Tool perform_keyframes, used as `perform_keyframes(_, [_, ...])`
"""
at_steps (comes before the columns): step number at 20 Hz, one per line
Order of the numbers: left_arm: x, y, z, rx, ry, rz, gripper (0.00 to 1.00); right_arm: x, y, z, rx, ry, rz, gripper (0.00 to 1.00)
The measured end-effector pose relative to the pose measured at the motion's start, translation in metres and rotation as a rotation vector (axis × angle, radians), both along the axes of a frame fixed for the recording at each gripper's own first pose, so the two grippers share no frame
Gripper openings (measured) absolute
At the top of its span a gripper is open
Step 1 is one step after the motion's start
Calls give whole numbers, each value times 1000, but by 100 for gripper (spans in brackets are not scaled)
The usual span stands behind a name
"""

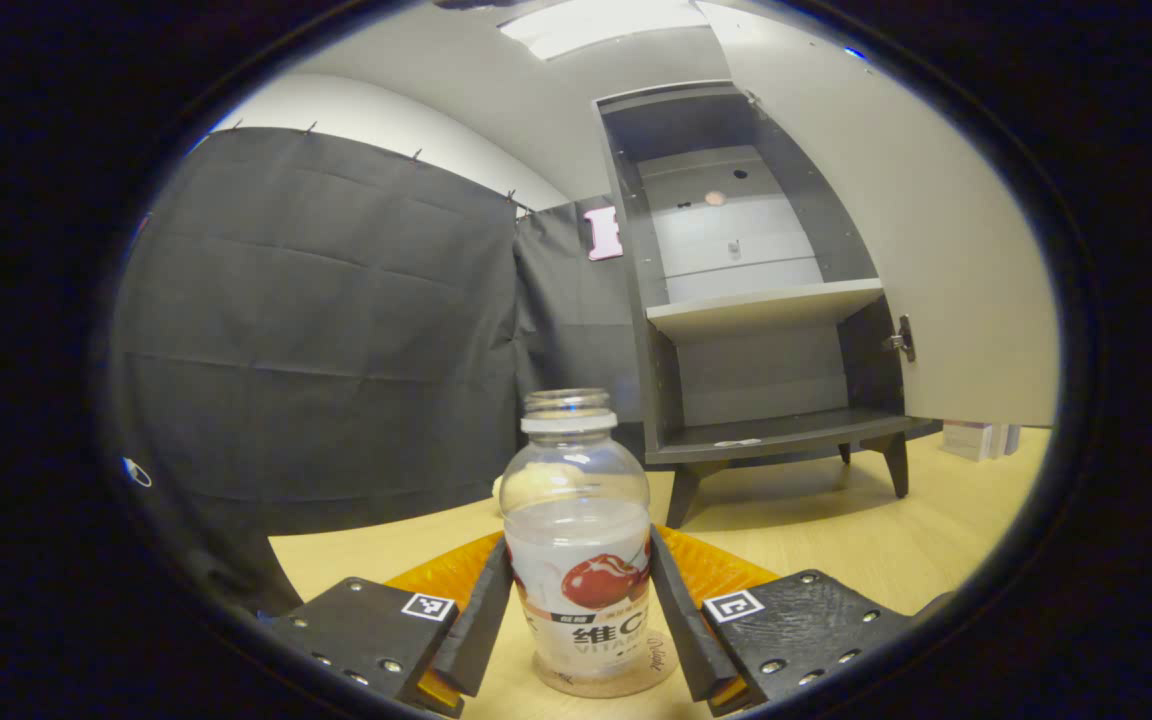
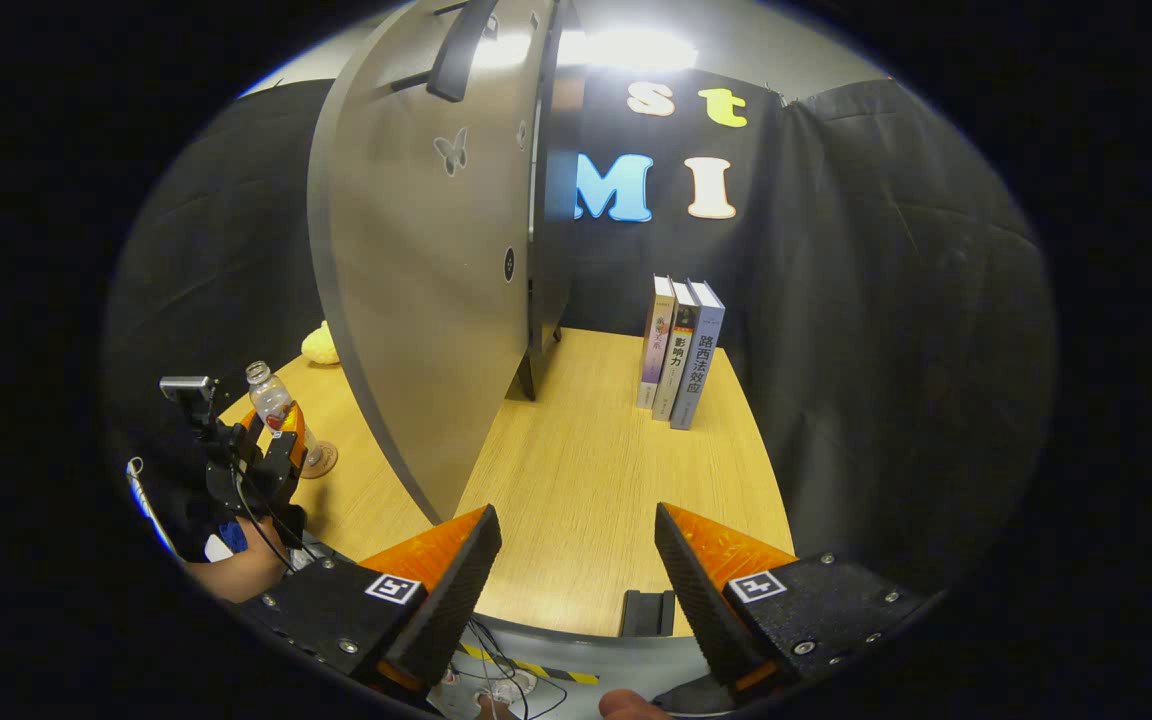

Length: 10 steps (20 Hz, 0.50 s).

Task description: Open the cabinet door with the right hand, grasp the bottle in the cabinet with the left hand and place it on the coaster, then close the cabinet door with the right hand.

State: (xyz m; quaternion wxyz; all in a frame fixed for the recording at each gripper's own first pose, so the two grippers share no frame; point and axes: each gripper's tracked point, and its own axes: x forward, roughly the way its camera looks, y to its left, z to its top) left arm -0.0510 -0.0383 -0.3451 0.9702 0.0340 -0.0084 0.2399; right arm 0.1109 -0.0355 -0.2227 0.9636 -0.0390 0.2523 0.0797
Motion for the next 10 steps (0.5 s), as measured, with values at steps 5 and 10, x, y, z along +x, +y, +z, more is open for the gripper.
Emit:
perform_keyframes(5, [4,5,-2,-54,-19,-12,82,5,10,-9,2,20,21,96])
perform_keyframes(10, [4,5,2,-62,-18,-30,82,4,22,-5,-1,15,35,96])
